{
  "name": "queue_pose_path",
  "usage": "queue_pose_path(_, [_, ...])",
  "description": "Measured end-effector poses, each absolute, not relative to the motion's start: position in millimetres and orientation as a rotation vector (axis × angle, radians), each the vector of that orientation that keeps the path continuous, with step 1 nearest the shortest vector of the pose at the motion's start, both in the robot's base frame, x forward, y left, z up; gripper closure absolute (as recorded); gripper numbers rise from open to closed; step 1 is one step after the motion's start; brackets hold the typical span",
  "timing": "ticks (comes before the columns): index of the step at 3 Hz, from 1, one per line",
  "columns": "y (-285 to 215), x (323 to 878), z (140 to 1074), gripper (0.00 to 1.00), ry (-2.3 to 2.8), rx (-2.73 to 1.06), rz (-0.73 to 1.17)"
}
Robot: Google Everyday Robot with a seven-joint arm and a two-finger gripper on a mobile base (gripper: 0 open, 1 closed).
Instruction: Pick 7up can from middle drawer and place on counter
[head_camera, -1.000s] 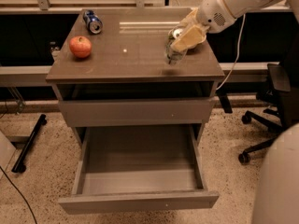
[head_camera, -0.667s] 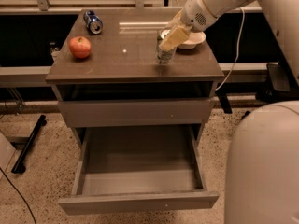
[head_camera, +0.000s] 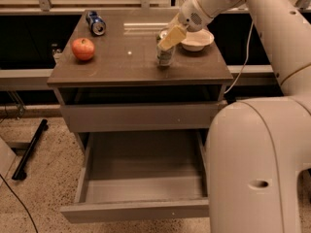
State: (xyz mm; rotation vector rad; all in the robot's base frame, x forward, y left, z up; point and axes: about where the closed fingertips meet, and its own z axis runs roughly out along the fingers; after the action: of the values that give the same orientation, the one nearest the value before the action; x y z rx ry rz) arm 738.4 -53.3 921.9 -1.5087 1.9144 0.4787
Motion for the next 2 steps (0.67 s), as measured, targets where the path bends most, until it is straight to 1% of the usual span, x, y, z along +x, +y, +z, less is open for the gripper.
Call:
queue_pose_path(1, [-48.4, 753.7, 915.1, 0.59, 1.949, -1.470, 0.495])
queue_pose_path(2, [-44.5, 765.7, 909.4, 0.28, 2.014, -1.413, 0.506])
